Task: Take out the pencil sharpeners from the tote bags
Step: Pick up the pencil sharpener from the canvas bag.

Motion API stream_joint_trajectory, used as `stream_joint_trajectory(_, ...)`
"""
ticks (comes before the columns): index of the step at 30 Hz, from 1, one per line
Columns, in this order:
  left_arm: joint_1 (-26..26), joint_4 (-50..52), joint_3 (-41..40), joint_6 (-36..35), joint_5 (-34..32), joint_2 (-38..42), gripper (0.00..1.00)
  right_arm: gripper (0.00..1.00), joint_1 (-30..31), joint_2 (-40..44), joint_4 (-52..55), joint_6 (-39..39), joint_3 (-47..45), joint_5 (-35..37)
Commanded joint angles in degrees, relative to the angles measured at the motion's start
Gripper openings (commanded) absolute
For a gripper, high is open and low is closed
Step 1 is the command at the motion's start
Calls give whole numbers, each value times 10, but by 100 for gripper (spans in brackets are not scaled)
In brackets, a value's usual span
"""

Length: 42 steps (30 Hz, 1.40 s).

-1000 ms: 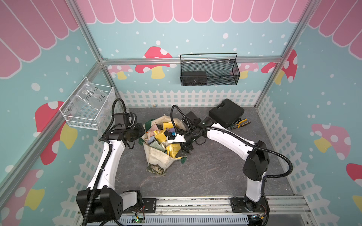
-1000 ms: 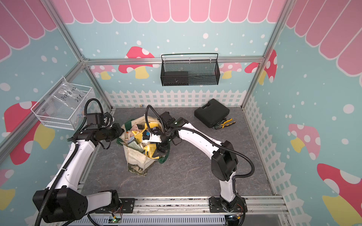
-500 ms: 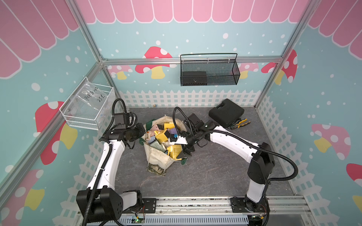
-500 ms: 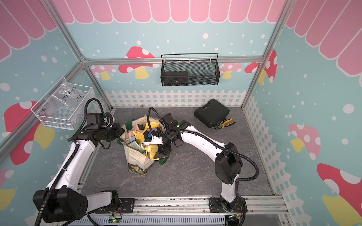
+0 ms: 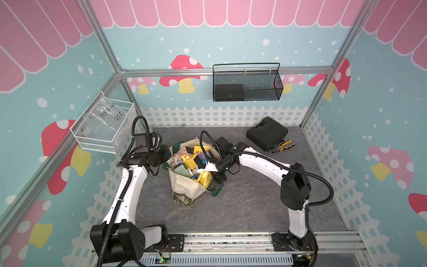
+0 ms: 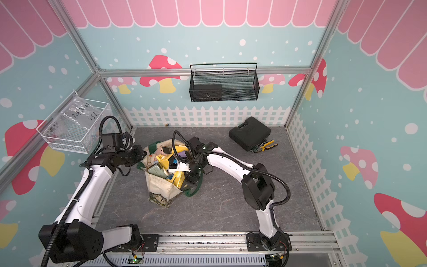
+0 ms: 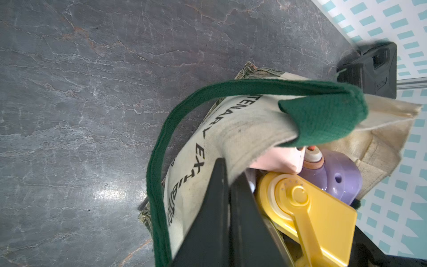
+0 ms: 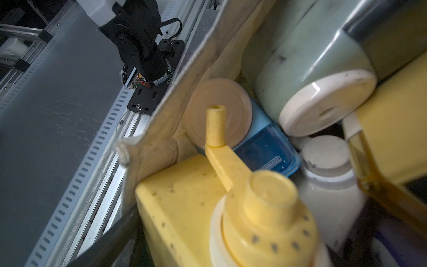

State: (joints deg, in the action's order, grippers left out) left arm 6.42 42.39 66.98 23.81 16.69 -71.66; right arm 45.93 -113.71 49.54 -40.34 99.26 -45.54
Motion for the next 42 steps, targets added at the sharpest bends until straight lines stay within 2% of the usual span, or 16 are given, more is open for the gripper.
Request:
stream_joint_trajectory(1, 3, -29, 6, 2, -1, 11, 0, 75, 3, -12, 41, -1, -21, -10)
stream_joint_trajectory(4, 3, -28, 6, 2, -2, 11, 0, 65, 3, 2, 39, 8, -20, -11)
stream_joint_trajectory(10, 3, -27, 6, 2, -4, 11, 0, 53, 1, 33, 35, 17, -35, -18)
stream_joint_trajectory(13, 3, -27, 7, 2, -4, 11, 0, 39, -1, 44, 28, 29, -37, -11)
stream_joint_trajectory(15, 3, -27, 7, 2, -4, 11, 0, 23, -2, 59, 14, 55, -32, 9)
stream_joint_trajectory(22, 3, -26, 6, 2, -6, 11, 0, 18, -4, 87, -5, 96, -18, 47)
stream_joint_trajectory(28, 3, -26, 6, 2, -8, 12, 0, 18, -11, 156, -94, 198, -31, 115)
stream_joint_trajectory(32, 3, -21, 8, 1, -18, 12, 0, 16, -26, 216, -158, 301, -49, 203)
stream_joint_trajectory(34, 3, -15, 11, 0, -32, 12, 0, 15, -49, 232, -164, 353, -42, 233)
stream_joint_trajectory(36, 3, -12, 11, 0, -36, 13, 0, 9, -86, 249, -174, 402, -51, 231)
stream_joint_trajectory(38, 3, -12, 11, 0, -35, 13, 0, 8, -132, 263, -187, 451, -75, 247)
stream_joint_trajectory(42, 3, -13, 12, 0, -33, 15, 0, 7, -188, 264, -184, 517, -118, 317)
